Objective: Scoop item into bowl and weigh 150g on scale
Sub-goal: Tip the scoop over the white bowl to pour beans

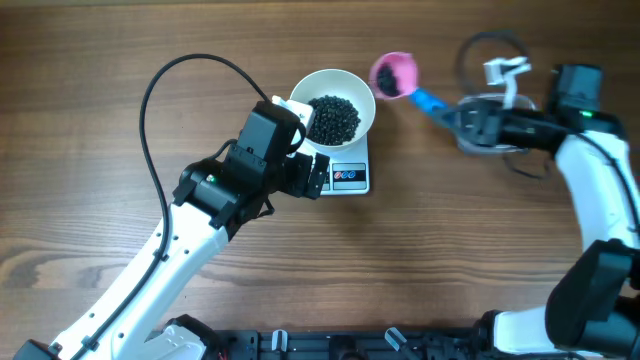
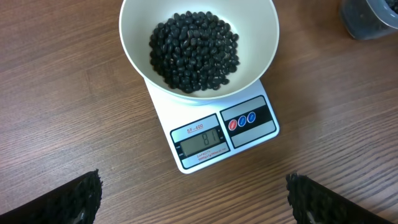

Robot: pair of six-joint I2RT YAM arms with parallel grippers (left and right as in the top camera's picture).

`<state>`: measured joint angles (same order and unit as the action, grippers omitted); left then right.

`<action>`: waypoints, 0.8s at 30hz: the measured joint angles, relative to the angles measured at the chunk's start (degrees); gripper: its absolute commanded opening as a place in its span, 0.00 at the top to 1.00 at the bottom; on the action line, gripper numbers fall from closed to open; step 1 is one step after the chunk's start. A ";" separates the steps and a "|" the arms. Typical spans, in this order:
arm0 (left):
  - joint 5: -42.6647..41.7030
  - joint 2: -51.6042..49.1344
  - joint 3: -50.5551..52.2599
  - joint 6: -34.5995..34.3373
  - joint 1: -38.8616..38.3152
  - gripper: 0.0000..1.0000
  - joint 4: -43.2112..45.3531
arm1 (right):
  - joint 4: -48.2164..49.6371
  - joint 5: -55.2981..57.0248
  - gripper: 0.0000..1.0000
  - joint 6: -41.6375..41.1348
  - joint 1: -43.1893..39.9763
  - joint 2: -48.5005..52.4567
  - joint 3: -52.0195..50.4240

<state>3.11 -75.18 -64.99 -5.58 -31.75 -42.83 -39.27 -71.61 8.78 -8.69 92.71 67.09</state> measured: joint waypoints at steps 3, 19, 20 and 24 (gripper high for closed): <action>0.00 0.00 0.00 0.00 0.00 0.00 0.00 | 1.73 4.90 0.96 0.02 5.31 0.00 0.00; 0.00 0.00 0.00 0.00 0.00 0.00 -0.02 | 12.81 35.85 0.96 0.13 20.76 -1.99 0.02; 0.00 0.00 0.00 0.00 0.00 0.00 0.00 | 13.09 37.16 0.96 0.50 21.03 -2.62 0.02; 0.00 0.00 0.00 0.00 0.00 0.00 0.00 | 13.66 41.18 0.96 4.70 22.58 -5.29 0.04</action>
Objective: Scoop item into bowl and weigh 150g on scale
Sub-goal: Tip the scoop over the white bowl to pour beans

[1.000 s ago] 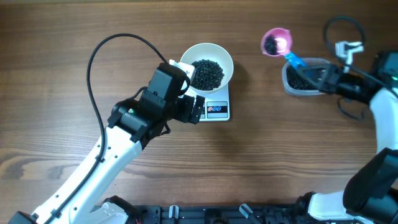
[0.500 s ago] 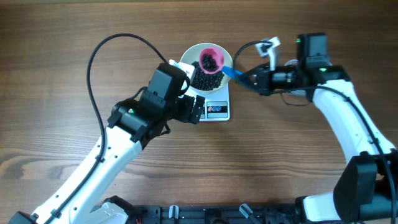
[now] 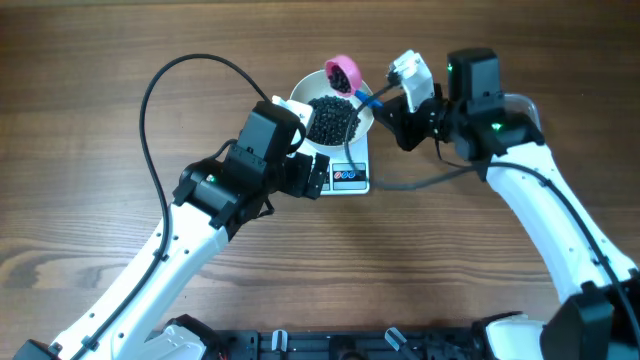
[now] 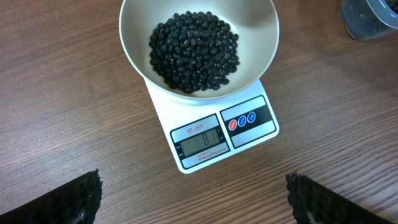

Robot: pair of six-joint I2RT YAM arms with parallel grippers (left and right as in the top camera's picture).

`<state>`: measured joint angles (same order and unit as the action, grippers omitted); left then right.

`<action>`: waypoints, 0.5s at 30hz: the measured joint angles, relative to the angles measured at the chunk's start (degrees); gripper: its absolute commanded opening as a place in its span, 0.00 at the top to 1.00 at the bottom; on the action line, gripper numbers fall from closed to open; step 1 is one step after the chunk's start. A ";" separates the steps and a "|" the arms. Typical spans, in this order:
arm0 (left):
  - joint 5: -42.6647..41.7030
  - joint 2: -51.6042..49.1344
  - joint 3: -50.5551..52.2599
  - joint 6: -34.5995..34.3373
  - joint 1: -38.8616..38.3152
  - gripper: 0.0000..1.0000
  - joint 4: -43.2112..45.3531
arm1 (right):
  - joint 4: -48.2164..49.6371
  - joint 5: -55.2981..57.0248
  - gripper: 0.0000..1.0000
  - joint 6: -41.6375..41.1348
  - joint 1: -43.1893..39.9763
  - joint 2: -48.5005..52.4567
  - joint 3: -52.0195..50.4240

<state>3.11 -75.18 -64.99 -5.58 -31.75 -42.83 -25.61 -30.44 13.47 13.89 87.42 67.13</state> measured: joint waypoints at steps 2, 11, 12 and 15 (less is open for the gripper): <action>0.00 0.00 0.00 0.00 0.00 0.00 0.00 | 0.02 2.49 0.96 3.87 1.40 -0.66 0.09; 0.00 0.00 0.00 0.00 0.00 0.00 0.00 | 0.00 8.37 0.96 10.43 3.17 -0.66 0.09; 0.00 0.00 0.00 0.00 0.00 0.00 0.00 | 0.00 9.14 0.96 10.71 3.17 -0.66 0.09; 0.00 0.00 0.00 0.00 0.00 0.00 0.00 | 0.02 10.19 0.96 11.19 3.17 -0.66 0.09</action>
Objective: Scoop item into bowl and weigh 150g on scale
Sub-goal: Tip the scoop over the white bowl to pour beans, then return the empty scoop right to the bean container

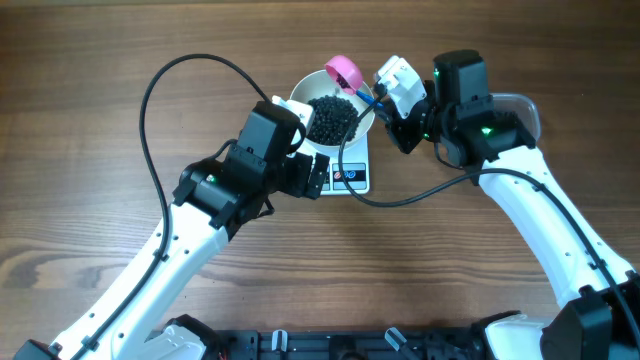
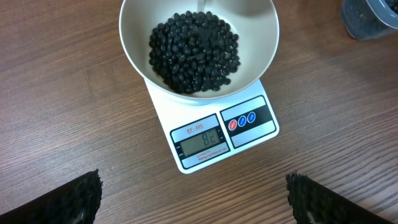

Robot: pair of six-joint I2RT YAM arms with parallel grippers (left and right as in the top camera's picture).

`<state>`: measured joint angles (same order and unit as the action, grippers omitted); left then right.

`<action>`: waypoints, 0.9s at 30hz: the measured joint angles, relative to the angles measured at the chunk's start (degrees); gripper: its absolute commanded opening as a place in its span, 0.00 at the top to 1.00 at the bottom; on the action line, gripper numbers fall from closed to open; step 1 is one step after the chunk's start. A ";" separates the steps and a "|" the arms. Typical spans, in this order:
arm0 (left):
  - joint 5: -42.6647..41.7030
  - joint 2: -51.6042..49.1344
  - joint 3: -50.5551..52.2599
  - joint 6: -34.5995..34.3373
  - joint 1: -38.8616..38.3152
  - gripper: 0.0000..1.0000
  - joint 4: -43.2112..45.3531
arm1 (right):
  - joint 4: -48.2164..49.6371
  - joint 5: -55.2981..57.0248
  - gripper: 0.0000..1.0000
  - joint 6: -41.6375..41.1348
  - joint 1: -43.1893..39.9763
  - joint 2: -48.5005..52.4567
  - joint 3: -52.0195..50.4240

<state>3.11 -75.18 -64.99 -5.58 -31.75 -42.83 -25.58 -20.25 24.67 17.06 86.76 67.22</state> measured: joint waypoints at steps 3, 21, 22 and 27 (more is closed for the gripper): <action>0.00 0.00 0.00 0.00 0.00 0.00 0.00 | 0.02 0.44 0.96 0.72 0.00 0.00 0.00; 0.00 0.00 0.00 0.00 0.00 0.00 -0.02 | 2.03 -4.98 0.96 -5.97 0.28 0.00 0.00; 0.00 0.00 0.00 0.00 0.00 0.00 0.00 | 3.45 -5.22 0.96 -7.98 -0.04 -0.04 0.00; 0.00 0.00 0.00 0.00 0.00 0.00 0.00 | 7.19 -5.68 0.96 -15.78 -4.50 -2.23 0.00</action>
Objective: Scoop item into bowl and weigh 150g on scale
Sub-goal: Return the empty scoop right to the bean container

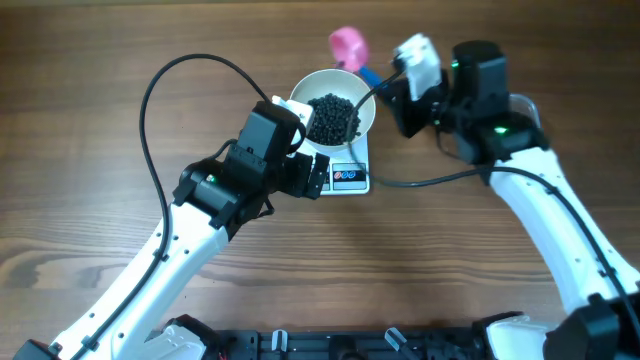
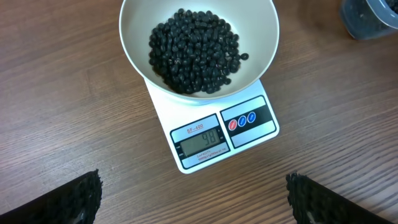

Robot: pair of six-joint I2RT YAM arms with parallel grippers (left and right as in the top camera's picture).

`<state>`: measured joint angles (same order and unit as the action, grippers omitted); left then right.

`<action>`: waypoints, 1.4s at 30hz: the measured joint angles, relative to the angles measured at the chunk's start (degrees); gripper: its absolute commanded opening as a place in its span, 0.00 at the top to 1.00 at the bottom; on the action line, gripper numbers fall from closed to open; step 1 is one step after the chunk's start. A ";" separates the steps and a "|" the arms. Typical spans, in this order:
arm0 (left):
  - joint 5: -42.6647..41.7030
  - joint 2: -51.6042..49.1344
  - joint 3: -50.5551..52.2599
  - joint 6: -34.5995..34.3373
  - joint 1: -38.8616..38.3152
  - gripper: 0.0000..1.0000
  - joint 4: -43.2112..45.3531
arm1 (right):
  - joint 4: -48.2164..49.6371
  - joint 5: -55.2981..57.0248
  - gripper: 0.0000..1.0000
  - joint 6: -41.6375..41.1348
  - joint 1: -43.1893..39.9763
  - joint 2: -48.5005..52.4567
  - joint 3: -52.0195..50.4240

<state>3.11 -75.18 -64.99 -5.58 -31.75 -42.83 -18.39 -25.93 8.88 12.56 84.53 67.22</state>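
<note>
A white bowl (image 1: 364,112) of black beans (image 1: 333,116) stands on the white scale (image 1: 350,178). In the left wrist view the bowl (image 2: 261,37) holds a heap of beans (image 2: 194,51), and the scale's display (image 2: 201,140) reads about 98. The pink scoop (image 1: 348,43) with a blue handle hangs just beyond the bowl's far rim, and my right gripper (image 1: 392,88) is shut on the handle. My left gripper (image 1: 318,176) stays by the scale's near left side. It is open, its fingertips (image 2: 78,199) wide apart over bare wood.
A dark bean container (image 2: 368,17) stands at the right of the scale, mostly behind my right arm in the overhead view. A black cable (image 1: 150,90) loops over the table at the left. Wood table (image 1: 90,200) all round.
The scoop was tilted at the bowl's far rim; now it is farther back, outside the bowl. The bean heap is bigger, with a stray bean at its right. The display went from 82 to about 98.
First my right gripper held the pink scoop to the right of the bowl, with the display at 81. Then the scoop was over the bowl's far rim, then tilted there with 82 showing. Now it is back from the bowl at about 98. My left arm stayed still.
</note>
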 measured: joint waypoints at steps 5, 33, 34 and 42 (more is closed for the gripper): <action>0.00 0.00 0.00 0.00 0.00 0.00 0.00 | -0.68 -1.36 0.96 -2.51 -7.23 -4.31 0.00; 0.00 0.00 0.00 0.00 0.00 0.00 0.00 | -11.47 29.24 0.96 -4.33 -13.42 -4.81 0.09; 0.00 0.00 0.00 0.00 0.00 0.00 -0.02 | -13.20 32.28 0.96 -3.37 -13.42 -4.83 0.13; 0.00 0.00 0.00 0.00 0.00 0.00 -0.02 | -26.40 39.76 0.95 1.70 -13.62 -4.87 0.15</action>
<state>3.11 -75.18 -64.99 -5.58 -31.75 -42.85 -44.80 13.82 10.59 -1.06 79.66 67.37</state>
